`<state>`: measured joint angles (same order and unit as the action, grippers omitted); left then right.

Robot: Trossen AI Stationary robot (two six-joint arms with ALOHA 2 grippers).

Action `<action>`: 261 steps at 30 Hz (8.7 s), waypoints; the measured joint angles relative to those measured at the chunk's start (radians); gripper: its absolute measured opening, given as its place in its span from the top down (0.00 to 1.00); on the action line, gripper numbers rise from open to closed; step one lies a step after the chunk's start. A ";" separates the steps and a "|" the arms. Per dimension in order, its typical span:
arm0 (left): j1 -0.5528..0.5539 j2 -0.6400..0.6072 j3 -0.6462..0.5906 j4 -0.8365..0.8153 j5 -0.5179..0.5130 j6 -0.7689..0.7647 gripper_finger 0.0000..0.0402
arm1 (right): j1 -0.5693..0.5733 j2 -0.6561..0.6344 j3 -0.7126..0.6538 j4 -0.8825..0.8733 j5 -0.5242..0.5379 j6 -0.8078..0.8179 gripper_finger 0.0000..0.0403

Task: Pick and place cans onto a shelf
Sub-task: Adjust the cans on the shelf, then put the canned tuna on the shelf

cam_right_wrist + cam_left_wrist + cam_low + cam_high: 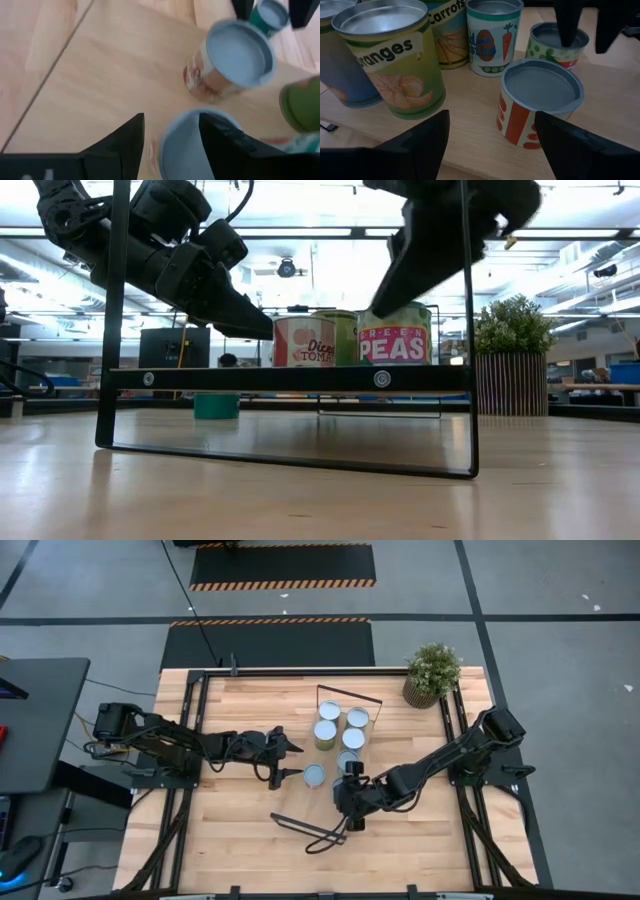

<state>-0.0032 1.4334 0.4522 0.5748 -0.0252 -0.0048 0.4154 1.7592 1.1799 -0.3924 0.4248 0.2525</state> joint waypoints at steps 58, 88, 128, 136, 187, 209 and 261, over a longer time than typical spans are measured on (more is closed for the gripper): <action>0.000 0.000 0.000 -0.008 0.004 0.003 0.26 | 0.028 -0.056 -0.004 -0.191 -0.053 -0.611 0.66; -0.001 0.000 0.000 -0.005 0.004 0.009 0.26 | 0.060 -0.059 -0.001 -0.289 0.266 -0.510 0.66; -0.019 0.000 -0.001 -0.004 -0.120 0.011 0.26 | 0.078 -0.058 -0.080 -0.131 0.316 -0.492 0.66; -0.019 0.020 0.000 0.004 -0.103 -0.010 0.26 | 0.072 -0.058 -0.080 -0.132 0.317 -0.497 0.66; 0.097 -0.103 0.097 -0.690 -0.351 -0.211 0.26 | 0.200 -0.476 -0.523 0.116 0.315 -0.024 0.66; 0.175 0.031 0.142 -0.834 -0.312 -0.195 0.04 | 0.189 -0.527 -0.591 0.217 0.313 -0.076 0.45; -0.094 -0.089 0.151 -0.608 0.130 -0.120 0.23 | 0.189 -0.526 -0.591 0.281 0.306 -0.069 0.45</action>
<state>-0.0972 1.3445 0.6033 -0.0331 0.1046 -0.1249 0.6044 1.2331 0.5888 -0.1116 0.7303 0.1831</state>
